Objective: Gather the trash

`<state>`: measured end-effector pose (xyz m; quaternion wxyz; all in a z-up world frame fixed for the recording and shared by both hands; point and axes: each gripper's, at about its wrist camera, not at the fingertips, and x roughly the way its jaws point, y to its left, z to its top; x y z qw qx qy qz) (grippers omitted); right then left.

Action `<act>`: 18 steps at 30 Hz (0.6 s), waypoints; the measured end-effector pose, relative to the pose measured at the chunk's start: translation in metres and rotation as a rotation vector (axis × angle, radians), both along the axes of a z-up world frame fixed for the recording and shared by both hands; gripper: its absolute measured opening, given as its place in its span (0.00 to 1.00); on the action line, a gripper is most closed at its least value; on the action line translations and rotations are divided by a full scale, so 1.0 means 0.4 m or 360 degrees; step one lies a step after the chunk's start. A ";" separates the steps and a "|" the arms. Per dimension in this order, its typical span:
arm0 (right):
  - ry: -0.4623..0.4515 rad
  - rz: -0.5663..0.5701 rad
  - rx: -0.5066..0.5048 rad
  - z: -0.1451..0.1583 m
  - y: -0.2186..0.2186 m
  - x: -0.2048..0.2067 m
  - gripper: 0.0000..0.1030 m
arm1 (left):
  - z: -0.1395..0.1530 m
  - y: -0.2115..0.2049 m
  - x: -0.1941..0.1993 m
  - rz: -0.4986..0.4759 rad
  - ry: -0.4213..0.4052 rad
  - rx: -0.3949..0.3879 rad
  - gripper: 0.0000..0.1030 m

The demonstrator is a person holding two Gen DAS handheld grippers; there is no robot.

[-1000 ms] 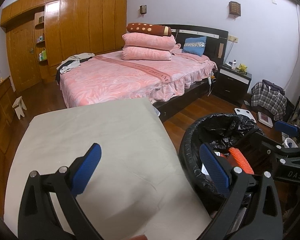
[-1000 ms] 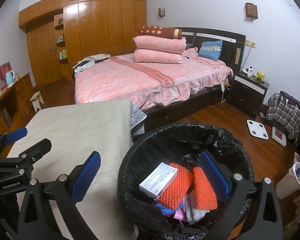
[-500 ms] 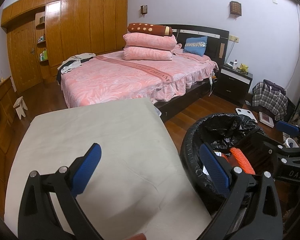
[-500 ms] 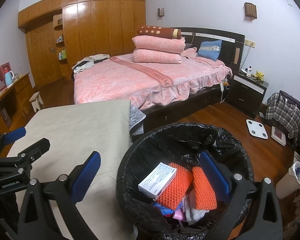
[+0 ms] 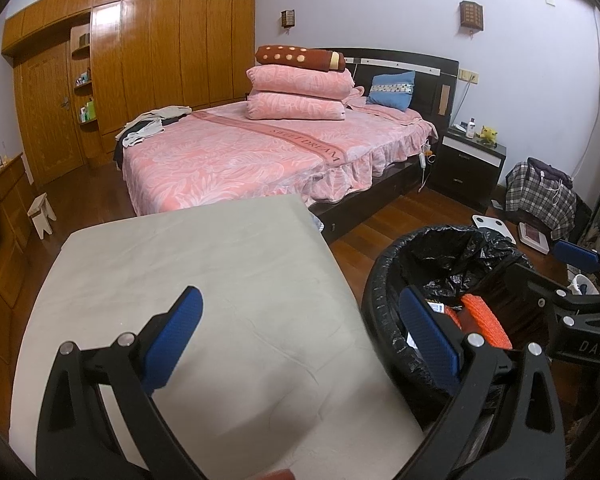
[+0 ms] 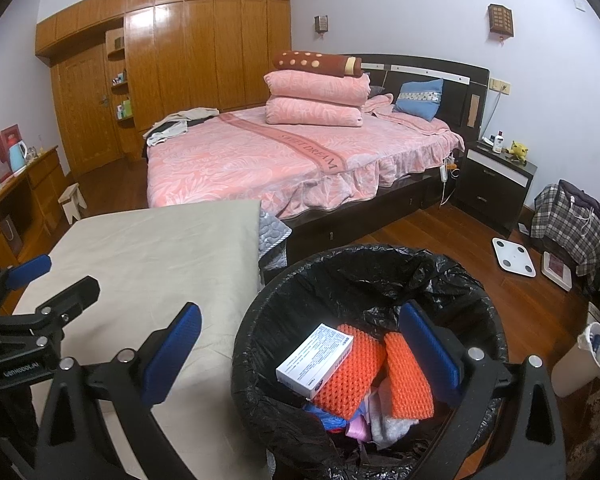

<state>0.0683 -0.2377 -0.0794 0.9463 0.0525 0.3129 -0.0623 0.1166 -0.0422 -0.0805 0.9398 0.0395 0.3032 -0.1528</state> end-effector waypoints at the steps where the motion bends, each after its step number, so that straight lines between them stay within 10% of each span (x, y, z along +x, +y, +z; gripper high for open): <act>1: 0.0000 0.0000 0.0001 0.000 0.000 0.000 0.94 | 0.001 -0.003 -0.002 0.0000 -0.0002 0.0000 0.93; 18: 0.0000 -0.0001 0.0001 0.000 -0.003 0.001 0.94 | 0.000 0.000 -0.001 0.0001 0.0000 0.0003 0.93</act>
